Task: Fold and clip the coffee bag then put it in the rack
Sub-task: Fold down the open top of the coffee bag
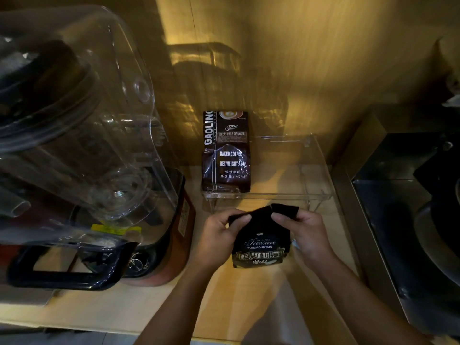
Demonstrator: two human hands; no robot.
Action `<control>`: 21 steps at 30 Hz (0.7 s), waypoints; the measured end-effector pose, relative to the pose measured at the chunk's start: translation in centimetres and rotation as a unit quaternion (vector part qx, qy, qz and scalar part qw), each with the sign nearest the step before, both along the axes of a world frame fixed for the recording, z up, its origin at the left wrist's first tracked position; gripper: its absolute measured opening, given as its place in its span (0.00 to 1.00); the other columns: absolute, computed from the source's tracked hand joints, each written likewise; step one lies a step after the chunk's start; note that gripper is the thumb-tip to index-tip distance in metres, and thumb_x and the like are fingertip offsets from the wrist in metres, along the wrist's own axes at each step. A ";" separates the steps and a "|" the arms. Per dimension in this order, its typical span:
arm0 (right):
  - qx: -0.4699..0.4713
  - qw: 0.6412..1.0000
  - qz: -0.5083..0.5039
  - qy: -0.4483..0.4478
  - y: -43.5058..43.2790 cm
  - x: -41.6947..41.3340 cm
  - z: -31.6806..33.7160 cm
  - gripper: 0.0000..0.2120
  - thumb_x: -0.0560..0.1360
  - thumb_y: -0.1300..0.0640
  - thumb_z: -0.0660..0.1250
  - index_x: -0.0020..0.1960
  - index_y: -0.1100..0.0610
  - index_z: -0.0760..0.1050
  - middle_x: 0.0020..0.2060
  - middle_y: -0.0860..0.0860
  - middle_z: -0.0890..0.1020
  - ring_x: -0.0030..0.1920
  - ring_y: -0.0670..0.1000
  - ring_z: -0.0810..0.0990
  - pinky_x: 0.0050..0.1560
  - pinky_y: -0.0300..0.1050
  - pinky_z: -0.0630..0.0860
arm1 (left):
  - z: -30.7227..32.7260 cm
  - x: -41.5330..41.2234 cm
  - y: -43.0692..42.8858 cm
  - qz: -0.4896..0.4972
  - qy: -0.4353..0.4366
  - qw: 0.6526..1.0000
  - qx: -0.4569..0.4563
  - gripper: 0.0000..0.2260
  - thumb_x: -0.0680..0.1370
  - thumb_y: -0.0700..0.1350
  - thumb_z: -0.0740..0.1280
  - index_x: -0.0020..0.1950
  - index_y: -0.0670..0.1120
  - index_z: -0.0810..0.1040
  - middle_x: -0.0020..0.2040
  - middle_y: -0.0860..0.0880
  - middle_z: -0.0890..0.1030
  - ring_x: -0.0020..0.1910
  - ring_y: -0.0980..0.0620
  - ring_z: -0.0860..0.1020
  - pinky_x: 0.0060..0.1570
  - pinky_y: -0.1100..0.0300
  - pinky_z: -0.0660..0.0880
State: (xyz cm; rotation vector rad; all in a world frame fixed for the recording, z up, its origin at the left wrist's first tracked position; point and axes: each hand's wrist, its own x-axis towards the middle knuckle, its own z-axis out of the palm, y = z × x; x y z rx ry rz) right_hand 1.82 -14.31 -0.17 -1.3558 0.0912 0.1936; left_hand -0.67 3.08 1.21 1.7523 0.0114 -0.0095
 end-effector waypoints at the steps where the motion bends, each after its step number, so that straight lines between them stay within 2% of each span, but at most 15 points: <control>1: 0.004 1.000 -0.004 -0.002 0.2 0.0 0.1 0.04 0.63 0.63 0.72 0.37 0.56 0.82 0.31 0.50 0.85 0.35 0.51 0.84 0.33 0.40 0.80 | -0.1 0.0 -0.2 0.018 0.010 0.999 -0.048 0.05 0.75 0.38 0.65 0.44 0.43 0.81 0.38 0.47 0.84 0.40 0.51 0.82 0.37 0.62 0.78; 3: 0.016 1.000 -0.007 -0.001 0.5 0.0 0.4 0.04 0.64 0.65 0.71 0.37 0.57 0.81 0.30 0.50 0.85 0.34 0.50 0.83 0.32 0.38 0.79 | -0.2 0.0 -0.6 0.044 0.026 0.991 -0.125 0.06 0.74 0.38 0.65 0.44 0.44 0.81 0.36 0.50 0.85 0.39 0.53 0.83 0.34 0.66 0.78; 5: 0.032 0.999 -0.006 0.003 0.6 0.0 0.8 0.04 0.63 0.65 0.71 0.37 0.58 0.81 0.29 0.50 0.85 0.33 0.50 0.83 0.30 0.38 0.79 | -0.3 0.2 -0.7 0.048 0.026 0.987 -0.151 0.06 0.74 0.39 0.65 0.45 0.44 0.82 0.37 0.51 0.86 0.39 0.51 0.84 0.34 0.65 0.79; 10: 0.044 0.999 -0.015 0.007 0.5 0.4 0.7 0.05 0.63 0.66 0.70 0.36 0.58 0.81 0.29 0.49 0.85 0.32 0.48 0.83 0.30 0.37 0.79 | -0.4 0.7 -0.7 0.033 0.002 0.989 -0.142 0.05 0.73 0.38 0.67 0.44 0.44 0.82 0.36 0.51 0.86 0.39 0.50 0.84 0.35 0.64 0.80; 15: 0.008 0.999 0.020 -0.032 0.0 0.9 1.5 0.06 0.59 0.60 0.72 0.36 0.57 0.82 0.29 0.49 0.85 0.33 0.49 0.82 0.32 0.38 0.79 | -0.1 1.3 -0.6 0.009 -0.010 0.990 -0.141 0.05 0.72 0.34 0.67 0.46 0.39 0.81 0.36 0.51 0.85 0.39 0.50 0.83 0.37 0.63 0.80; 18: -0.010 0.998 0.038 -0.055 -0.3 1.2 1.9 0.04 0.62 0.64 0.72 0.36 0.57 0.81 0.28 0.48 0.84 0.31 0.47 0.82 0.29 0.35 0.76 | -0.1 1.6 -0.6 -0.004 -0.010 0.991 -0.133 0.05 0.71 0.34 0.68 0.43 0.41 0.81 0.35 0.52 0.85 0.37 0.53 0.83 0.36 0.64 0.79; 21: -0.003 0.999 0.011 -0.044 0.0 1.2 1.5 0.04 0.59 0.63 0.73 0.33 0.56 0.81 0.26 0.49 0.83 0.31 0.50 0.81 0.31 0.40 0.78 | -0.7 1.8 -0.5 -0.020 0.010 0.991 -0.131 0.07 0.68 0.33 0.70 0.43 0.43 0.81 0.37 0.50 0.85 0.38 0.50 0.83 0.37 0.62 0.80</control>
